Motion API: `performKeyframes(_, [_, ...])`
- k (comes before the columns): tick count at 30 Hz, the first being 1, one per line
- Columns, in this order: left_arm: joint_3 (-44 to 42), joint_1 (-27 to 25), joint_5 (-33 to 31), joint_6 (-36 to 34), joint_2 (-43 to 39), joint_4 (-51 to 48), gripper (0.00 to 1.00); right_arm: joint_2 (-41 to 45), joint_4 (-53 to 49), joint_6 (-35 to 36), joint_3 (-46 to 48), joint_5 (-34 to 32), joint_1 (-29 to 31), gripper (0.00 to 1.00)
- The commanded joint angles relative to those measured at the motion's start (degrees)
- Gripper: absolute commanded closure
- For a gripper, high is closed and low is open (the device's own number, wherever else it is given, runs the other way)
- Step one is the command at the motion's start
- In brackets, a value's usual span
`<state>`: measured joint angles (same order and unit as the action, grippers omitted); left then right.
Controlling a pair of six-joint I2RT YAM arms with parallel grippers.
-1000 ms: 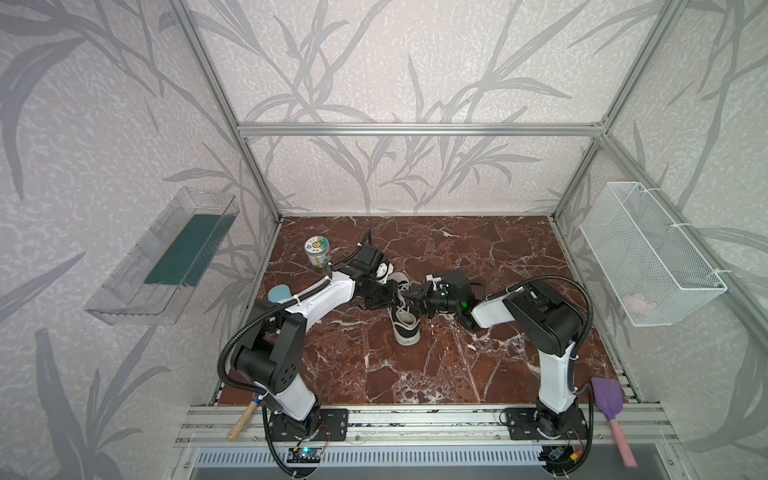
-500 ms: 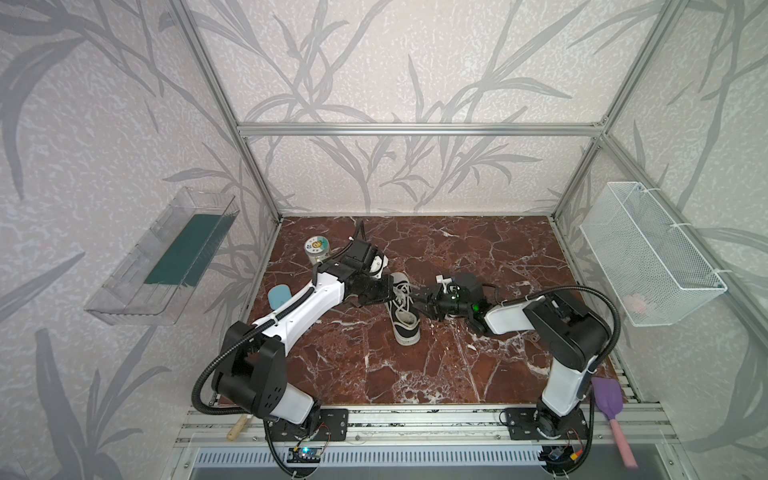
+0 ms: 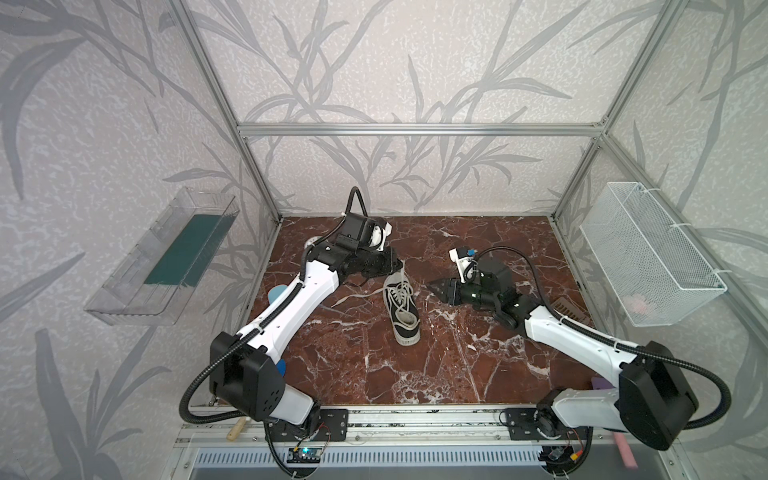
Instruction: Tie the shoes
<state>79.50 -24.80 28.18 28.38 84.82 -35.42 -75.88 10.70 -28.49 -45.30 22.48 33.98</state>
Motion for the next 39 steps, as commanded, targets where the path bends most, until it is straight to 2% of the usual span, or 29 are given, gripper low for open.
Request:
performKeyframes(1, [1.3, -0.4, 0.2, 2.0, -1.7, 2.5, 1.00, -0.9, 1.9, 17.4, -0.5, 0.3, 0.7, 0.50])
performKeyframes(5, [0.5, -0.8, -0.3, 3.3, -2.9, 5.3, 1.00, -4.6, 8.6, 21.8, -1.5, 4.3, 1.1, 0.50])
performKeyframes(8, [0.3, -0.9, -1.0, 3.9, -3.2, 5.4, 1.00, -8.2, 15.6, 22.3, -2.2, 6.0, 1.6, 0.50])
performKeyframes(18, [-2.5, -1.4, -2.1, 4.9, -5.5, 5.3, 1.00, -22.3, 22.6, 17.1, -13.1, 11.6, 1.9, 0.53])
performKeyframes(21, [-3.5, -1.3, -2.3, 5.1, -6.0, 5.2, 1.00, -24.9, 22.6, 15.8, -15.1, 11.5, 2.0, 0.64])
performKeyframes(24, [-4.3, -1.2, -2.7, 5.1, -6.4, 5.3, 1.00, -25.2, 20.9, 15.1, -15.9, 9.6, 2.1, 0.84])
performKeyframes(25, [-4.5, -1.3, -3.1, 5.0, -6.6, 5.2, 0.97, -25.0, 20.2, 14.9, -15.9, 8.7, 2.0, 0.89])
performKeyframes(26, [-4.8, -1.2, -3.7, 4.9, -6.8, 5.1, 0.90, -24.7, 19.6, 14.9, -15.7, 8.1, 2.0, 0.94])
performKeyframes(27, [-5.0, -1.1, -4.3, 4.9, -6.9, 5.0, 0.81, -24.2, 19.1, 14.8, -15.5, 7.6, 2.0, 0.96])
performKeyframes(31, [-7.2, 1.1, -5.4, 4.7, -8.0, 4.8, 0.63, -22.2, 17.9, 14.9, -12.6, 4.6, 2.0, 1.00])
performKeyframes(35, [-12.2, 5.6, -6.5, 4.8, -9.8, 3.9, 0.59, -18.0, 15.5, 15.2, -10.0, 2.5, 2.0, 1.00])
performKeyframes(39, [-20.3, 8.7, -8.5, 6.3, -11.3, 7.5, 0.54, -16.3, 14.1, 15.5, -8.7, 2.4, 2.0, 1.00])
